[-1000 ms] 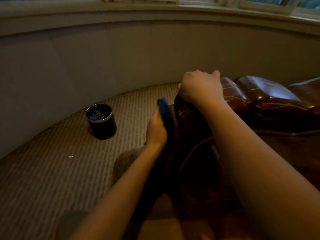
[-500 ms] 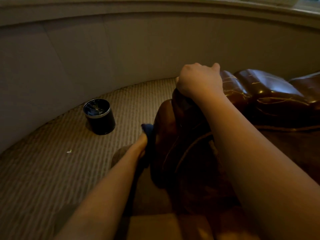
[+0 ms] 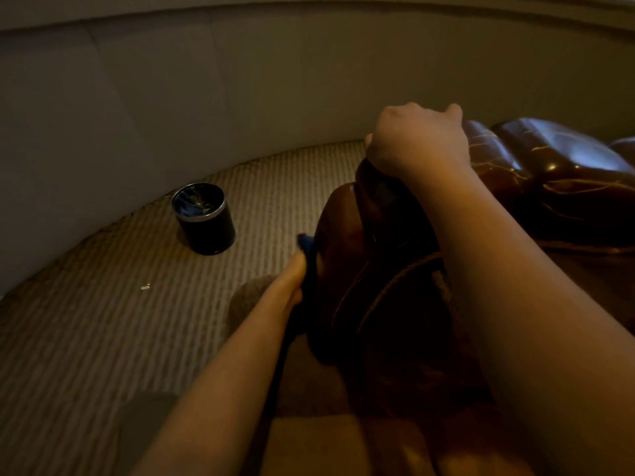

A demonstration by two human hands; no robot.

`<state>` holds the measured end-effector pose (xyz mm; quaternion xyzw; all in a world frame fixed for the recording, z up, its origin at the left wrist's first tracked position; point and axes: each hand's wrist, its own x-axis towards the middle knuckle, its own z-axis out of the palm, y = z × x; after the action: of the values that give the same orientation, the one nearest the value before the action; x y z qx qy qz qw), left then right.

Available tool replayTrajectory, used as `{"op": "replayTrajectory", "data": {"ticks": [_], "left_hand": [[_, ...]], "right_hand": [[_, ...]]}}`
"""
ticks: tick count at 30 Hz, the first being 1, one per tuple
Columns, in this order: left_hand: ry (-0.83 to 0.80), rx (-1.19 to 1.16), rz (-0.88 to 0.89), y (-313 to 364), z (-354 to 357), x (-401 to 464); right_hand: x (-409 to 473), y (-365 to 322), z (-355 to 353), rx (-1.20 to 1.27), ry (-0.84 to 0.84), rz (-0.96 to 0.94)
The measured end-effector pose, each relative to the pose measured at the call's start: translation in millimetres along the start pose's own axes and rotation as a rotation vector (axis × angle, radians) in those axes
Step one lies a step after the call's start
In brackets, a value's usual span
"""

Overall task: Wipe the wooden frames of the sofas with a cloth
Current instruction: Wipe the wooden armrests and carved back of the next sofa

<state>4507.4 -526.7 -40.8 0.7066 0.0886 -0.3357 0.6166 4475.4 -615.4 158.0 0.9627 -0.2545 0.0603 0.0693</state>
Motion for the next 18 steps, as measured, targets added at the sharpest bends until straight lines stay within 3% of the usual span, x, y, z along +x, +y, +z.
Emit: {"op": "replayTrajectory", "data": {"ticks": [1, 2, 3, 6, 8, 10, 12, 15, 18], "left_hand": [[-0.116, -0.182, 0.072, 14, -2, -8], [-0.173, -0.203, 0.133, 9, -3, -1], [-0.17, -0.203, 0.072, 7, -3, 1], [-0.037, -0.169, 0.103, -29, -22, -2], [-0.044, -0.083, 0.147, -34, -22, -12], [-0.055, 0.022, 0.02, -21, -23, -4], [-0.173, 0.053, -0.116, 7, -28, 4], [-0.359, 0.239, -0.033, 42, -24, 7], [-0.444, 0.271, 0.097, 71, -21, 3]], "right_hand": [[-1, 0, -1, 0.001, 0.0, 0.002], [-1, 0, -1, -0.001, -0.003, 0.003], [-1, 0, 0, -0.005, -0.006, 0.001], [0, 1, 1, -0.013, -0.005, -0.005], [2, 2, 2, -0.012, -0.009, -0.012], [1, 3, 1, -0.01, -0.016, -0.014], [2, 2, 2, -0.003, -0.026, -0.01], [4, 2, 1, -0.014, -0.042, 0.009], [4, 1, 0, -0.001, -0.033, 0.004]]}}
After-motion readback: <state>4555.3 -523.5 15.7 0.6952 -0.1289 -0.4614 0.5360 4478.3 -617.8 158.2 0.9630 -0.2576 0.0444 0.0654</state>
